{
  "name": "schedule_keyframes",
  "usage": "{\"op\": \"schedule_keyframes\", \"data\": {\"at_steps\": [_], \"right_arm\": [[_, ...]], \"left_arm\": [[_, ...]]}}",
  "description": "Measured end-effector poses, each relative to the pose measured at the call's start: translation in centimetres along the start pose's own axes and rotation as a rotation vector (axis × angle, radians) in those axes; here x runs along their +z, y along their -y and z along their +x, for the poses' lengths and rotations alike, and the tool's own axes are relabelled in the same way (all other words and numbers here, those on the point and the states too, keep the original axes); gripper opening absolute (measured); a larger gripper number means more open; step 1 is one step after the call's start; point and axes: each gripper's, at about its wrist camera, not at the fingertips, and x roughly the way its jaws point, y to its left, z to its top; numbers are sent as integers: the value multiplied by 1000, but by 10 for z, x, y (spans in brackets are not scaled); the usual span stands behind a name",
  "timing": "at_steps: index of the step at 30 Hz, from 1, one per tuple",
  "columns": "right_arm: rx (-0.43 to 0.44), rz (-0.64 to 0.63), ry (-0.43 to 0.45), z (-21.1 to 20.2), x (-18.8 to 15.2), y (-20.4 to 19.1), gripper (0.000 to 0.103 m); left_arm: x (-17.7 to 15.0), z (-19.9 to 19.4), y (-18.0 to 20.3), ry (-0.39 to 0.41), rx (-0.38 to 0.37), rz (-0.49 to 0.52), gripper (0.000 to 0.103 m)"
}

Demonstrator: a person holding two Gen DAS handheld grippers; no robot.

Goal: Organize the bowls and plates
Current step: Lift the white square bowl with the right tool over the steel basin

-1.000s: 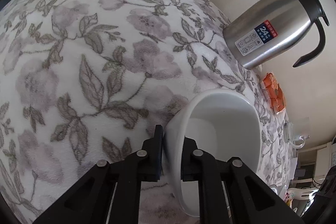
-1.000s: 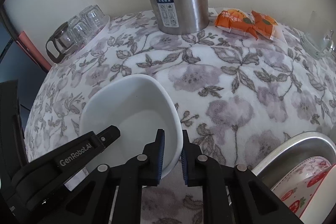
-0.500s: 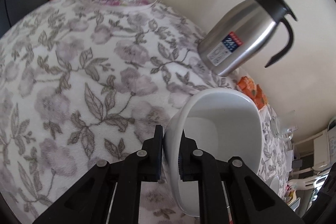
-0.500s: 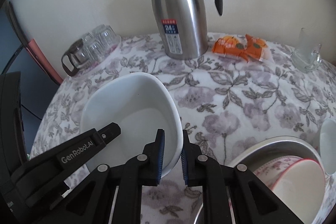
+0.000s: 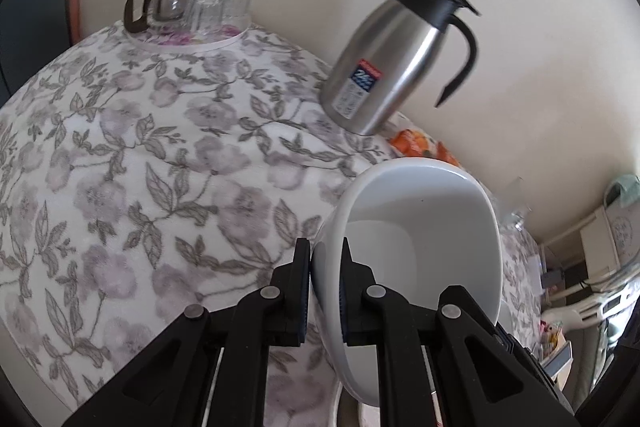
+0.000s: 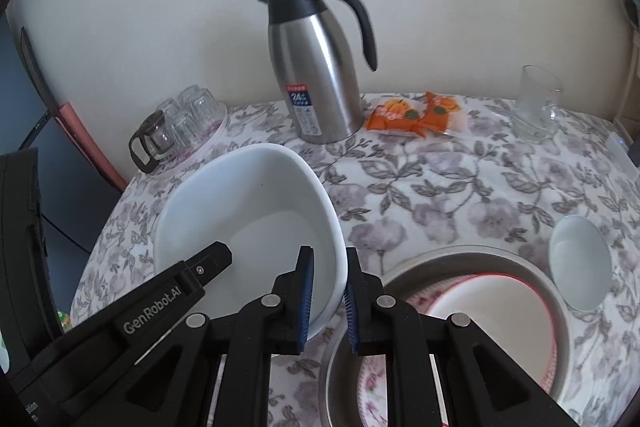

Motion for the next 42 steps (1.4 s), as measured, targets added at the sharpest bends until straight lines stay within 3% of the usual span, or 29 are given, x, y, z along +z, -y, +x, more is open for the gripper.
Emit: {"op": "schedule_keyframes", "data": {"at_steps": [7, 24, 42], "right_arm": [[1, 49, 49, -32, -5, 22, 16], [-30, 163, 83, -77, -24, 97, 16], [-16, 212, 57, -85, -33, 139, 16]], "left_arm": [[-14, -20, 31, 24, -13, 66, 12], [-57, -24, 100, -12, -54, 175, 12], [-84, -13, 133, -40, -53, 226, 12]]}}
